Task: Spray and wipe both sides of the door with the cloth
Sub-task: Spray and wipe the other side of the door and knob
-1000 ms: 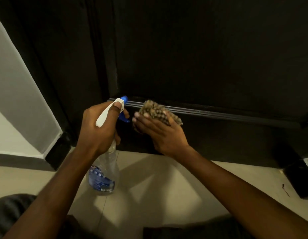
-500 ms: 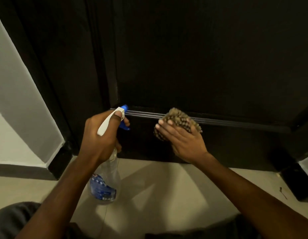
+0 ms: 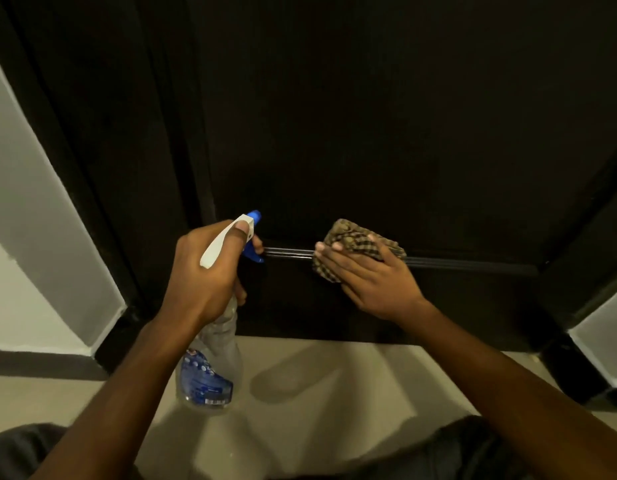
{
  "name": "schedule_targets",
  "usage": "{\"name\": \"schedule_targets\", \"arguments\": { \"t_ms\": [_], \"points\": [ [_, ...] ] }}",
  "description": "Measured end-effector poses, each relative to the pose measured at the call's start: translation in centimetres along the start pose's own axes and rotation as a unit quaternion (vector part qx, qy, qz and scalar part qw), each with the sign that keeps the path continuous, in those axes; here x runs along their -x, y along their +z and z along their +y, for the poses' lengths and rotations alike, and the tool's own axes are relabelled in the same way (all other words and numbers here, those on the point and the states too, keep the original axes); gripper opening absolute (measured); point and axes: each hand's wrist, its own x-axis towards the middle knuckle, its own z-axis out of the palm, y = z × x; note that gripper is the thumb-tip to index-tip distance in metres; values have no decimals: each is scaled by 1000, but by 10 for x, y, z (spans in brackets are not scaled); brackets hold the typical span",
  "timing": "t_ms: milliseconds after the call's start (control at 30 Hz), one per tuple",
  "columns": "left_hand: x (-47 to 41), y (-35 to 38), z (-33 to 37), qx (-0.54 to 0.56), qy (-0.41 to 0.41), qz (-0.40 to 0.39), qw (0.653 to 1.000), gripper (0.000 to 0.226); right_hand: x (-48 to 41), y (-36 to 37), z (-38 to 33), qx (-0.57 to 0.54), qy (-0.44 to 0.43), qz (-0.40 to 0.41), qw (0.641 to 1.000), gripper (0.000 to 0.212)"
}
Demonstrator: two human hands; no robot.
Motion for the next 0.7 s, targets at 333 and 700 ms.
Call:
{"name": "schedule_targets", "arguments": {
  "t_ms": [333,700],
  "points": [
    [-2,39,16,38,-12,-43,998,39,154,-25,105,40,156,-89,983,68],
    [2,-13,20,-14,8,42,999,34,-21,-9,-13,-44,34,-6,998,67]
  ]
}}
